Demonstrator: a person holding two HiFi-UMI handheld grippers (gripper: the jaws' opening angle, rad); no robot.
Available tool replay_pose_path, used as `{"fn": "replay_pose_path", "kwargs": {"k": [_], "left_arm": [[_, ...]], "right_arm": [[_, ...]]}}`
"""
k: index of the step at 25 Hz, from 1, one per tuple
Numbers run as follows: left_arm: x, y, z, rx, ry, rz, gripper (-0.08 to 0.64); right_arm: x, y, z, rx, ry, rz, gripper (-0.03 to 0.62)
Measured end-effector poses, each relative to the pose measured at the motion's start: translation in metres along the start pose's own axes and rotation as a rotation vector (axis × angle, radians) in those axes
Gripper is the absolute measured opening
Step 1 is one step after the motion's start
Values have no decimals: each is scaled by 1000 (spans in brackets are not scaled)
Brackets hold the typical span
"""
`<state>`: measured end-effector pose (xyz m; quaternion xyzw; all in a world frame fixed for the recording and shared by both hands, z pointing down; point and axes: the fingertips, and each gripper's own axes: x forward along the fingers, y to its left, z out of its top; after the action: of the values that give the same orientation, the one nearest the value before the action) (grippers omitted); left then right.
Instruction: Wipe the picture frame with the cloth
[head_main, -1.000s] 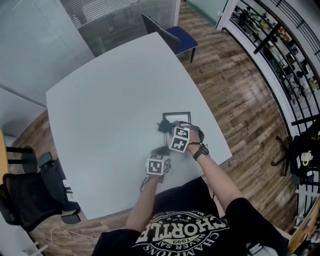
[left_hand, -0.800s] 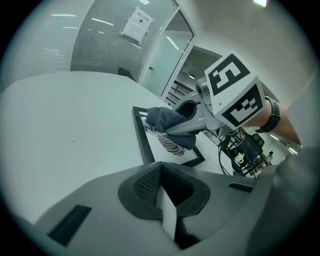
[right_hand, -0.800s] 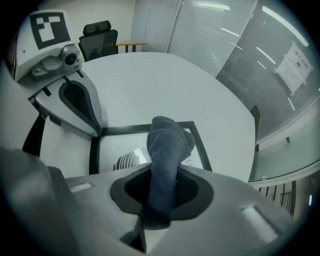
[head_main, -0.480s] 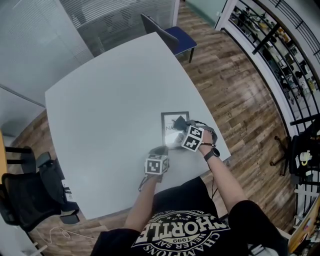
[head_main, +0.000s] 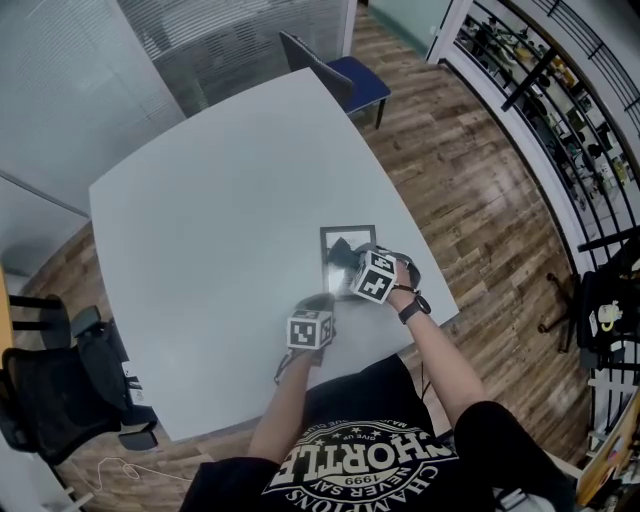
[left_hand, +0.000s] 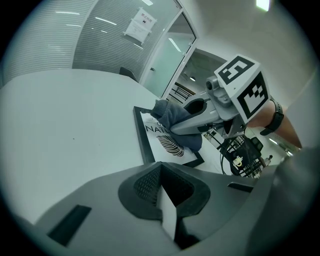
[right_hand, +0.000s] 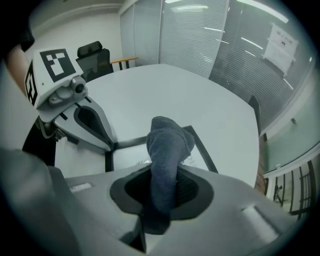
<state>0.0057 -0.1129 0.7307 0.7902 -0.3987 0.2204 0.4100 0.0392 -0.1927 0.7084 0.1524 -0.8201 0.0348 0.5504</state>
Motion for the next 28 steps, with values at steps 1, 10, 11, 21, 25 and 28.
{"fn": "replay_pose_path", "kwargs": {"k": [1,10,11,21,25,28], "left_arm": [[0,-1,0,2,2,-4,-6],[0,-2,-2,73,4,10,-6],[0,-2,-2,69,5,7,-6],[0,-2,0,67,-7,14,-6],[-1,0,-1,64,-11,16,-6],[0,-2,-1,66,-12,15,-6]], "right_arm": [[0,4,9,-10,-16,18,77],[29,44,42,-144,1,133,77],[29,43,40,-136,0,130,77],[7,10,-31,-54,96,31,77],[-5,-1,-54,-20,117,-2,77],[-10,-5,-62,23,102,-16,77]]}}
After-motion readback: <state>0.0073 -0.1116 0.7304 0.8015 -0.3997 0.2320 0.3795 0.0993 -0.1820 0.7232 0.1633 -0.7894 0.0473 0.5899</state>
